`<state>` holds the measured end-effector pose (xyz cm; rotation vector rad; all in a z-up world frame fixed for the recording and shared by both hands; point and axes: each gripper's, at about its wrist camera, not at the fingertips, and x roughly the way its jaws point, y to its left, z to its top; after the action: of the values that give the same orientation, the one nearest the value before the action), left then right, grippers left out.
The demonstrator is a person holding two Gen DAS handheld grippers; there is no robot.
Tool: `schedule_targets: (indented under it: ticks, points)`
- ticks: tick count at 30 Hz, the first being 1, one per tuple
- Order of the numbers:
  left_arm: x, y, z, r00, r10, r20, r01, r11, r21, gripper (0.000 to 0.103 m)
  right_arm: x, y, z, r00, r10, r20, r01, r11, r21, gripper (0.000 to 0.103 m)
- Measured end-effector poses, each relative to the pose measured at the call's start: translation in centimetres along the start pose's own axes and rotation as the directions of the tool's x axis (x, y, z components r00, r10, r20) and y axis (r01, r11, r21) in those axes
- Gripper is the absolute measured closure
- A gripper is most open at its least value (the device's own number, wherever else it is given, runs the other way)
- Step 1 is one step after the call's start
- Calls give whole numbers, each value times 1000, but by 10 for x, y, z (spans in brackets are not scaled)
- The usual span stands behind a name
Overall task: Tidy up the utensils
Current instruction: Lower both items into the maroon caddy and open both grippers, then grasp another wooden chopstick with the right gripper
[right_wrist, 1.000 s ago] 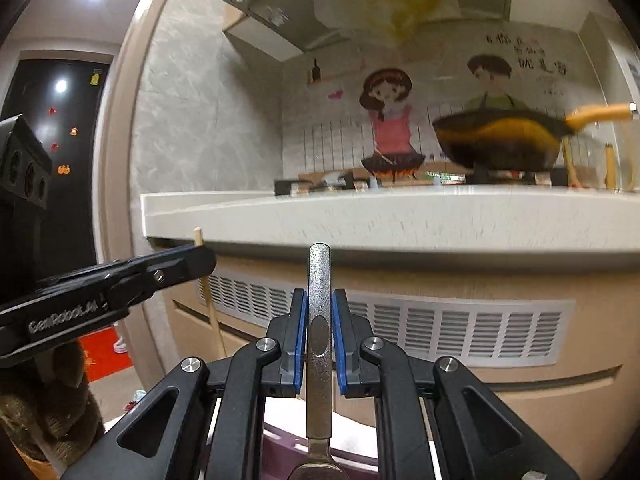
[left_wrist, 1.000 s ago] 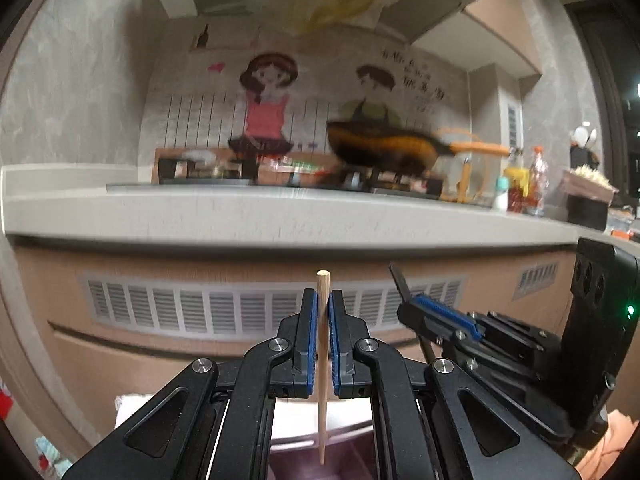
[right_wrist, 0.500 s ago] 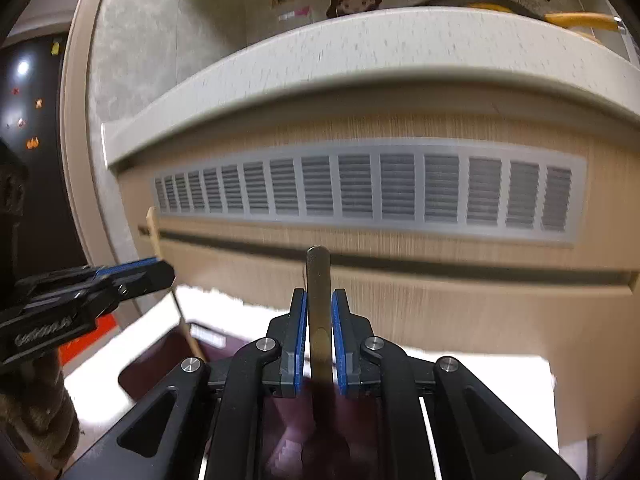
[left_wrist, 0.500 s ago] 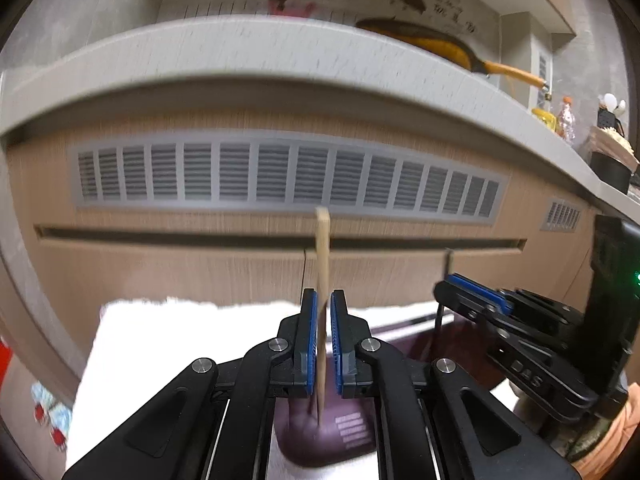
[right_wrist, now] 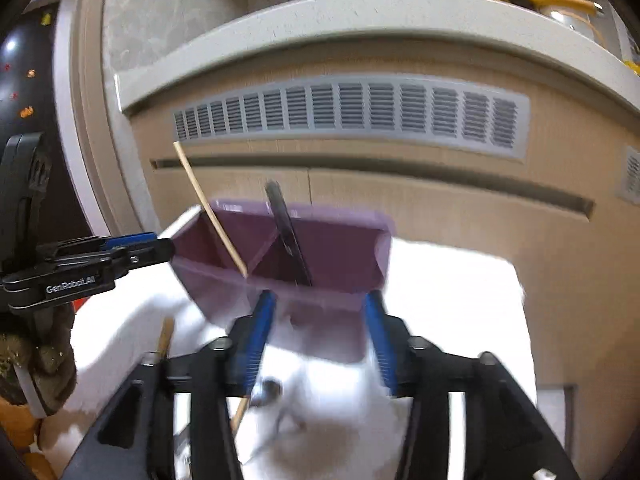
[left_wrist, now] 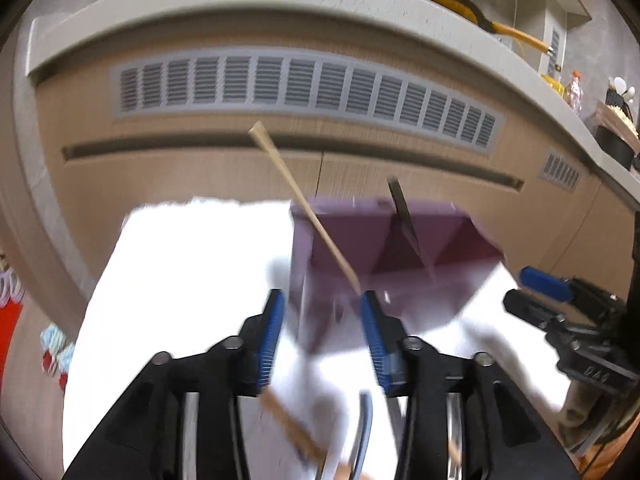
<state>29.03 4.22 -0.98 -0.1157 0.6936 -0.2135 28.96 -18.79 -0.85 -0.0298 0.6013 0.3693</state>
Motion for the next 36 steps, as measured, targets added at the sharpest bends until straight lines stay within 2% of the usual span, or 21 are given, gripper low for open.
schedule_targets:
  ticks: [2,4,6,9,10,12,15,18,20,24,29,31,33,34,36]
  points:
    - [-8,3,-15,1000,10,-20,-10,1000,1,51,-10,-2,-12,1000,-4,-29,5,1000,28,49]
    - [-18,4,-30,999,20,-32,-20,1000,14,40,-17,0,-25,998,-28,-59,30,999,26,47]
    - [-27,3,-45,999,33,-29,-32,999,40,32,-21,3,-35,995,-55,-88,57,998,9,37]
    - [-40,-2,-67,999,48,-17,-46,994,95,22,-21,16,-48,986,-104,-134,100,994,-43,34]
    - [-44,-4,-73,999,46,-17,-44,993,109,22,-22,19,-53,982,-117,-146,108,992,-65,33]
    - [-48,-6,-80,999,23,-29,-19,993,119,22,-21,26,-61,974,-136,-184,118,987,-108,24]
    - [-49,-13,-88,997,-43,-67,51,990,134,22,-22,40,-65,965,-198,-172,171,972,-159,11]
    - [-44,-24,-91,992,-71,-107,89,982,168,23,-26,51,-64,965,-222,-141,194,963,-186,5]
    - [-41,-28,-92,990,-78,-120,98,980,173,23,-26,55,-63,969,-207,-138,181,967,-180,4]
    - [-45,-21,-91,992,-62,-111,78,986,149,23,-20,55,-66,970,-152,-188,125,981,-148,3]
    - [-54,7,-91,996,40,-79,-35,997,70,20,-11,64,-69,968,-111,-226,81,987,-137,3]
    - [-58,22,-91,994,85,-63,-83,996,34,17,-4,66,-66,966,-99,-237,70,989,-128,8]
    - [-62,34,-91,994,99,-50,-100,995,-4,17,4,66,-63,963,-93,-255,65,991,-115,35]
    - [-64,38,-91,994,104,-44,-105,994,-20,16,10,66,-61,957,-85,-278,57,993,-106,42]
    - [-67,47,-91,994,109,-32,-110,993,-47,15,25,66,-59,942,-57,-329,33,996,-78,67]
